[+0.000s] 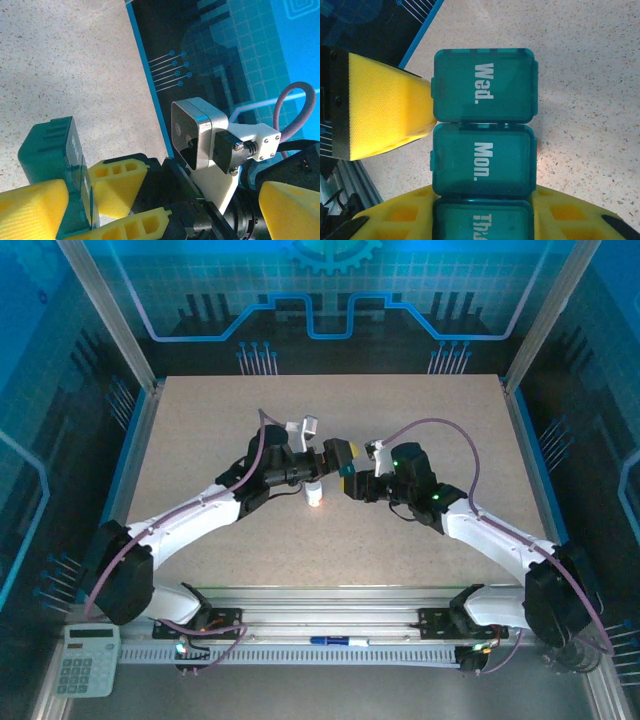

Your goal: Sort the pills into containers

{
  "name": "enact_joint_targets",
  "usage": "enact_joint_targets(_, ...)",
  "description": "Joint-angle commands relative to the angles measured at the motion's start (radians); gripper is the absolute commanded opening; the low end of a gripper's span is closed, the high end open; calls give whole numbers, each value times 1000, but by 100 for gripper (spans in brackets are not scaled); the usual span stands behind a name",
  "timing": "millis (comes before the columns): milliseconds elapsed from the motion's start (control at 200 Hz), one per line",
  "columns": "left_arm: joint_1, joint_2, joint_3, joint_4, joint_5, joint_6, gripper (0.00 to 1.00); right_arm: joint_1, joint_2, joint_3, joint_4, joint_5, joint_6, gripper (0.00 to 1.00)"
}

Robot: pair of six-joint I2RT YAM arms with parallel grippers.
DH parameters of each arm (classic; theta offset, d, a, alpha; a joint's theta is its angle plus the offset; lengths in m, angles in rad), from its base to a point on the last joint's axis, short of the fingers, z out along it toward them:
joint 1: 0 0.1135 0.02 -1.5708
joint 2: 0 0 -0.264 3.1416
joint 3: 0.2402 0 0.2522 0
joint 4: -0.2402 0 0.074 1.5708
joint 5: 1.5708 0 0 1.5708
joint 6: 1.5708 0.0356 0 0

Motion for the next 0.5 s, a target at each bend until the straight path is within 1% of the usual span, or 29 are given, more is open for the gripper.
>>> enact_joint_targets(0, -12, 14, 40, 16, -9, 2, 99, 9, 6, -8, 27, -15, 10, 35)
enact_joint_targets(495, -39, 37, 76, 26, -14, -5, 99, 28, 15, -26, 33, 10, 10, 33)
